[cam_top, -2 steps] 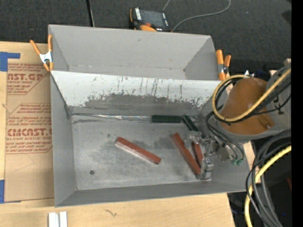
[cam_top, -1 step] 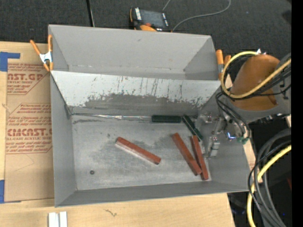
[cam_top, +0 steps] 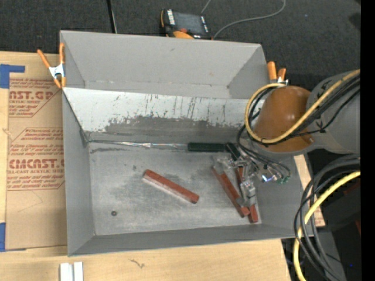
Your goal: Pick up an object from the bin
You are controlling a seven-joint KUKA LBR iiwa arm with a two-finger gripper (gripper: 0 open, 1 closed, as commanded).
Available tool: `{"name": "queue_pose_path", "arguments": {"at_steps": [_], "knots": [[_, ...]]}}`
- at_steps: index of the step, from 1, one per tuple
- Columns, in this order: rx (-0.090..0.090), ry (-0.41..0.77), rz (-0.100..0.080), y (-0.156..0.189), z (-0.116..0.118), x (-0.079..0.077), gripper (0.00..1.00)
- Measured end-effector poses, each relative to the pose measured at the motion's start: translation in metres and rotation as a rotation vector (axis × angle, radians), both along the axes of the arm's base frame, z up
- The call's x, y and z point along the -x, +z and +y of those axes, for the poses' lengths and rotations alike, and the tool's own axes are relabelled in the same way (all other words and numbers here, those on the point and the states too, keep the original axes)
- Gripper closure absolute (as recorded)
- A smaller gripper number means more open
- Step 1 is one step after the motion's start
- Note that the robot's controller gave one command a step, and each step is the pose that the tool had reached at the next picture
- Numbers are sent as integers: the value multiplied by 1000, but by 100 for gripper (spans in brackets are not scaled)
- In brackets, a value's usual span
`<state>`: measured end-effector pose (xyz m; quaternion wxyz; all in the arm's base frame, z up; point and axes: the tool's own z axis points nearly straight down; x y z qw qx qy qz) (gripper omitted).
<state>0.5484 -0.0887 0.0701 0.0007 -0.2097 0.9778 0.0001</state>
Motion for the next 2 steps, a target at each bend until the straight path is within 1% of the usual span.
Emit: {"name": "queue_pose_path", "arguments": {"at_steps": [1,2], "knots": [[-1,-111,-8,65,6,-31,0],[0,436,3,28,-30,4,0]]}}
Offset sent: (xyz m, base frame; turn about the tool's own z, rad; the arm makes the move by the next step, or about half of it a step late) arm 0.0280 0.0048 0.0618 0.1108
